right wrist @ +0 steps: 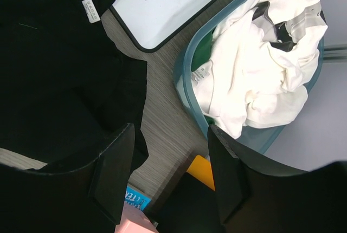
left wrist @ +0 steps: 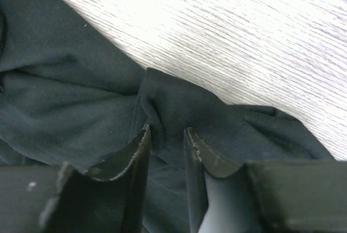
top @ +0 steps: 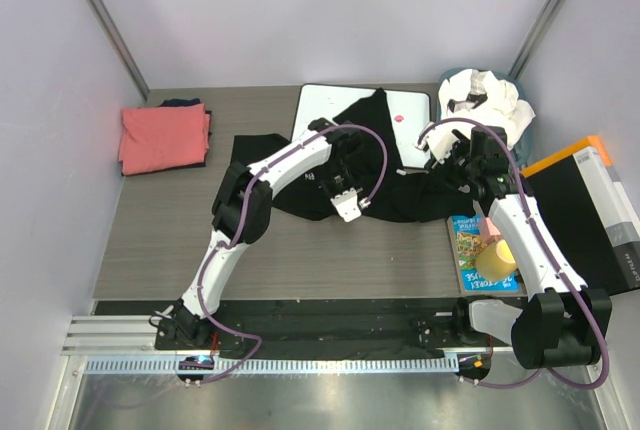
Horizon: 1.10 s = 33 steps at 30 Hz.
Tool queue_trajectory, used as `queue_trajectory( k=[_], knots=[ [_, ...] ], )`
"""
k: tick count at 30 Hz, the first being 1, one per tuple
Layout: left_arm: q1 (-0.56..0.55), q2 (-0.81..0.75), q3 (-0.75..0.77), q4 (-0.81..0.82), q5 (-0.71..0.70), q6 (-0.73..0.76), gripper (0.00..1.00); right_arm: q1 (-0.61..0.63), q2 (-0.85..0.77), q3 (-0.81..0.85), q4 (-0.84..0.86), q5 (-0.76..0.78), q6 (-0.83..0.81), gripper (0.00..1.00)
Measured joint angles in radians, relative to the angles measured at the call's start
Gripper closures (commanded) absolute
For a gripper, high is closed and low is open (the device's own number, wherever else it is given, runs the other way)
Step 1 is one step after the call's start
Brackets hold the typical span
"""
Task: Fold and stack the t-shirts
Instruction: Flatten out the tshirt
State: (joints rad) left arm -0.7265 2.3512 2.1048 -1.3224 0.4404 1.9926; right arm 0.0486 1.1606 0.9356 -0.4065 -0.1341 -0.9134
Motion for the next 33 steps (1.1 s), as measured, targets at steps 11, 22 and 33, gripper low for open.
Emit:
queue_trajectory(
  k=[11,22,33],
  knots=[
    [0.000,0.000,-0.002,0.000,0.000,0.001,0.64,0.007,0.000,0.003,-0.008,-0.011,0.005,0.39],
    [0.000,0.000,-0.008,0.012,0.023,0.002,0.60,0.014,0.000,0.004,-0.010,-0.017,0.007,0.39],
    [-0.002,0.000,-0.014,0.135,0.058,0.002,0.66,0.015,0.005,0.004,-0.009,-0.018,0.006,0.40]
  ],
)
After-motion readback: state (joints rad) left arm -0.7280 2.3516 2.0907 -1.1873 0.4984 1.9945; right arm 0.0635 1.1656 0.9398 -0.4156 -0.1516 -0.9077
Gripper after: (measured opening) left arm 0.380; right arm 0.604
